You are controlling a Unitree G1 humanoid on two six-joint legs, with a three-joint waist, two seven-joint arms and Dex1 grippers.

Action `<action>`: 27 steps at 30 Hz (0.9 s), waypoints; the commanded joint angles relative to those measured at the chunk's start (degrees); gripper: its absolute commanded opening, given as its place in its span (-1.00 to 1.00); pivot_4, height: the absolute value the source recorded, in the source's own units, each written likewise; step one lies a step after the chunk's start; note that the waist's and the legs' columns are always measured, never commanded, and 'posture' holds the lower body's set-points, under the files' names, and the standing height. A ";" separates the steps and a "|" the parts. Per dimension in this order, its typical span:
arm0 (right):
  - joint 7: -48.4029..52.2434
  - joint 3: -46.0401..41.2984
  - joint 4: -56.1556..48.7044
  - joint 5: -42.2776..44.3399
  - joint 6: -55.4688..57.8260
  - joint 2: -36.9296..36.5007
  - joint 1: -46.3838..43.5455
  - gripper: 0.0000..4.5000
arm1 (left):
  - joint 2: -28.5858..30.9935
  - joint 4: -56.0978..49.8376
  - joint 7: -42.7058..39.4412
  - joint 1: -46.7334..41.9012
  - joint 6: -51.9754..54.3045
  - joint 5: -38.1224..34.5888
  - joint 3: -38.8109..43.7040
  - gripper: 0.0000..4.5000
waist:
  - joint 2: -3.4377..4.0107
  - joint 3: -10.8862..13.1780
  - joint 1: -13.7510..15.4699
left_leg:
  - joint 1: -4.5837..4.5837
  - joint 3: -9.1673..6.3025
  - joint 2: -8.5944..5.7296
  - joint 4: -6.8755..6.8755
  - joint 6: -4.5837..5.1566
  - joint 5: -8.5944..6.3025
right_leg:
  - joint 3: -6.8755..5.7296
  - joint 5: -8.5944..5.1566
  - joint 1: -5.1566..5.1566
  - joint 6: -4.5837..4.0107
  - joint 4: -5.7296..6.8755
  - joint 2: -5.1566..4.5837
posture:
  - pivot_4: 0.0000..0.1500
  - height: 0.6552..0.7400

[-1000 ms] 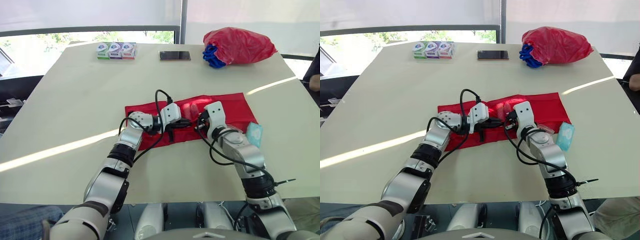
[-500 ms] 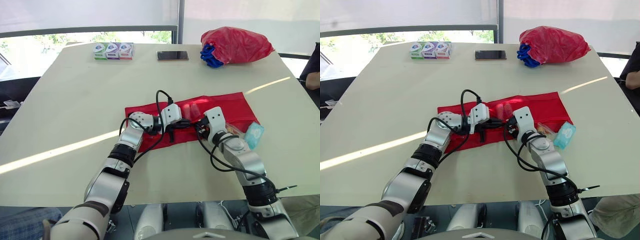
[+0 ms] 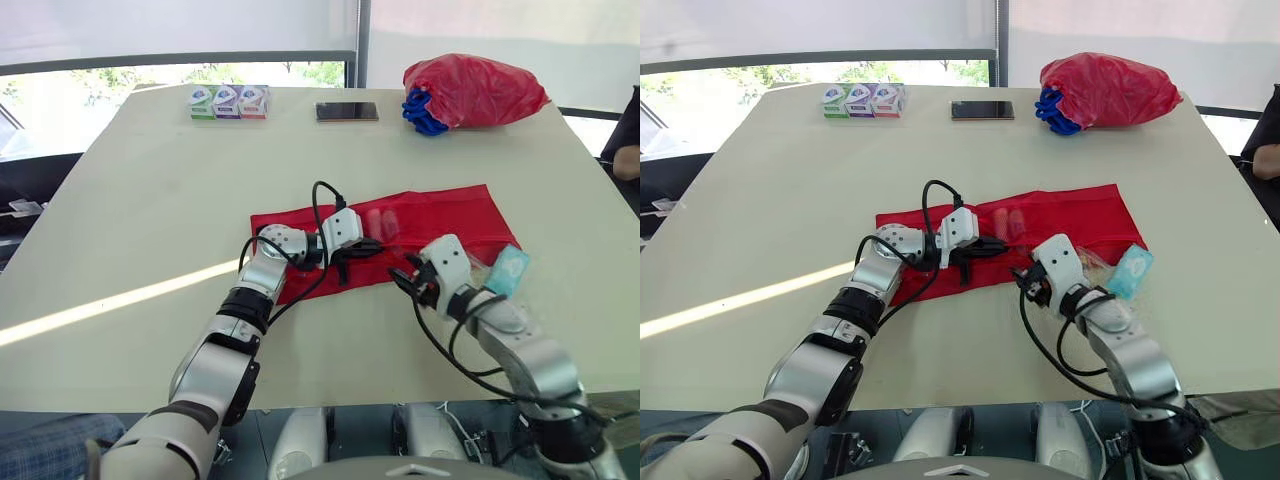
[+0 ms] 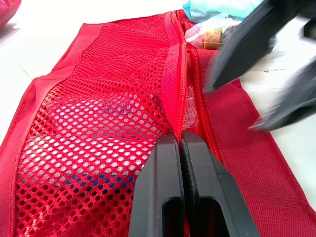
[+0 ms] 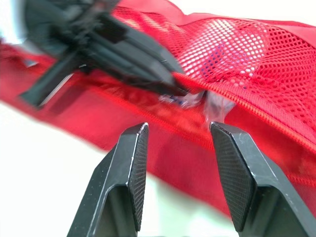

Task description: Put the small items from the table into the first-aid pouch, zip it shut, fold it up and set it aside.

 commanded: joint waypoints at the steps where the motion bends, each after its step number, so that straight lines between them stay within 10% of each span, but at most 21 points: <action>1: 2.66 -7.00 -7.78 4.75 -1.53 -2.07 3.24 -0.07 | -0.02 0.53 -0.59 -0.93 -0.91 -0.50 -0.21 -1.00 | -0.01 0.00 -0.04 | 0.00 0.00 0.00 0.00 0.00 0.00 | 0.00 0.00 0.00 0.00 -0.01 0.00 | 1.00 1.00; 11: 15.12 -34.32 -16.30 20.89 -11.09 -7.14 24.16 -0.07 | 0.10 2.92 -1.21 -1.80 -2.74 -0.33 -0.10 -1.00 | 0.00 -0.02 0.25 | 0.00 -0.01 0.01 -0.01 0.02 -0.01 | -0.01 0.00 0.05 0.01 -0.02 -0.02 | 1.00 1.00; 16: 20.35 -47.53 -15.75 27.30 -16.24 -7.22 34.80 0.93 | 0.15 4.38 -1.59 -2.15 -3.88 -0.51 0.12 -1.00 | 0.00 -0.02 0.20 | 0.04 0.00 0.04 -0.02 0.02 -0.01 | -0.01 0.00 0.08 0.01 -0.02 0.00 | 1.00 1.00; 27: 27.99 -62.90 -11.78 32.51 -24.18 -8.04 48.17 0.97 | 0.49 12.05 -0.98 -5.07 -8.02 0.30 0.72 -1.00 | 0.01 -0.10 0.15 | 0.12 0.06 0.06 -0.09 0.03 -0.02 | 0.05 -0.01 0.11 0.01 -0.05 0.00 | 1.00 1.00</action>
